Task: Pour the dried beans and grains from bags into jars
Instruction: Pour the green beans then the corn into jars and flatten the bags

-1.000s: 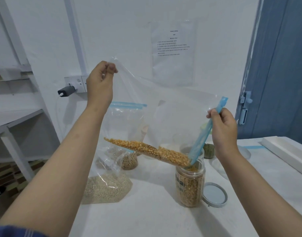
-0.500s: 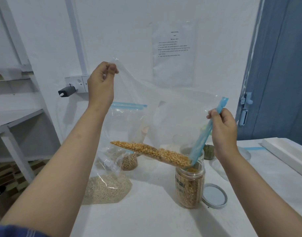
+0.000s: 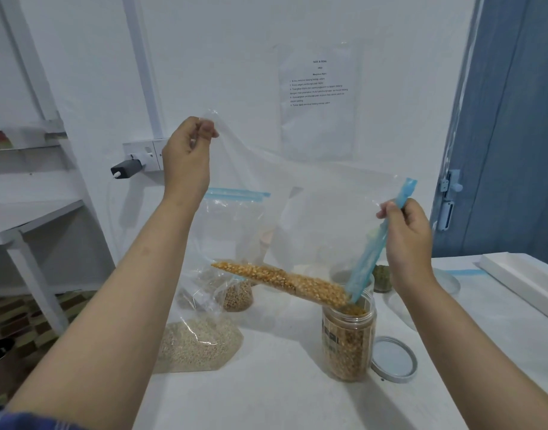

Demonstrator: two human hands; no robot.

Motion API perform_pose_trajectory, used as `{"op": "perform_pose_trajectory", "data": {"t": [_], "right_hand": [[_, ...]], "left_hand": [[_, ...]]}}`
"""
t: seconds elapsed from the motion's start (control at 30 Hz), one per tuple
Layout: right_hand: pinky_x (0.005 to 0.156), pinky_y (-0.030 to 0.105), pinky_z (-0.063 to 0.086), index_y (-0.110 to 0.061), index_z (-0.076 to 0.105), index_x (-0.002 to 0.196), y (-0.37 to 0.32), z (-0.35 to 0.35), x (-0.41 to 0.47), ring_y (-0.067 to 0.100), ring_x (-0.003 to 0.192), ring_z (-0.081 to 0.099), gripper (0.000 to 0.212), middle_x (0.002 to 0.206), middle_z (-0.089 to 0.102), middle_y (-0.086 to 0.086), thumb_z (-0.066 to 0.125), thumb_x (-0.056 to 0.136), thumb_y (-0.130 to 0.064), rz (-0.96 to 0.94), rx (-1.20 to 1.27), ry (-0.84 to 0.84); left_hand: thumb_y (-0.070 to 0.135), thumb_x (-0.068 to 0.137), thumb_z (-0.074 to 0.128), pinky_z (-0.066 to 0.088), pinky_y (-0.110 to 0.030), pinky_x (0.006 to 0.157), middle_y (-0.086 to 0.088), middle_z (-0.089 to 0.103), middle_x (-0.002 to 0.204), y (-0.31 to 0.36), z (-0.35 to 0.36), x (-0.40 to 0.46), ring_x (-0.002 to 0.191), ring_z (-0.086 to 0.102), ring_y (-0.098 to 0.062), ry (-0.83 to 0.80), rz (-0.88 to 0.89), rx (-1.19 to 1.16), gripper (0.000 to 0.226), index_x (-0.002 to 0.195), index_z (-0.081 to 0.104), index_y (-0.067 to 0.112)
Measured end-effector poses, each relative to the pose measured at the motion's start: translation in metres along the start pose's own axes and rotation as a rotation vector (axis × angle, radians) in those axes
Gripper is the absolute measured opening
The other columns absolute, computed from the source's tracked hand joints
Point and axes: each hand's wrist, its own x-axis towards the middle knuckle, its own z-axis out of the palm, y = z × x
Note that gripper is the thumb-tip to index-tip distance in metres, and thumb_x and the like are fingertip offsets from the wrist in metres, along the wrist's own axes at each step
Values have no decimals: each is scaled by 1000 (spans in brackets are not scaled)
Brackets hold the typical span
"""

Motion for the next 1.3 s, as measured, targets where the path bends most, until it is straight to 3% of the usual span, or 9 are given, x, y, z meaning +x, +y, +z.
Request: {"op": "perform_pose_trajectory", "data": {"t": [0.27,0.77,1.3], "right_hand": [[72,22,42,-17,59,97,0,2,-2,-3,74,50,20,84,58,-15,43,104,-27,-9,-27,12],[70,19,42,-17,59,98,0,2,0,-1,76,50,21,86,58,-15,43,105,-29,-47,-104,-42],[70,17,42,-18,60,100,-1,-3,3,-1,78,50,21,88,59,-16,44,105,-29,-64,-103,-68]], "left_hand": [[37,102,49,36,-15,71,25,58,77,-3,0,-1,71,42,-1,-9,-5,-20,28,75,55,35],[37,101,48,34,-16,66,18,55,78,-4,-3,-1,67,38,-1,2,-5,-4,28,74,54,33],[38,101,49,36,-15,71,23,58,77,-5,-2,-1,73,42,-4,12,20,-16,26,77,55,35]]}}
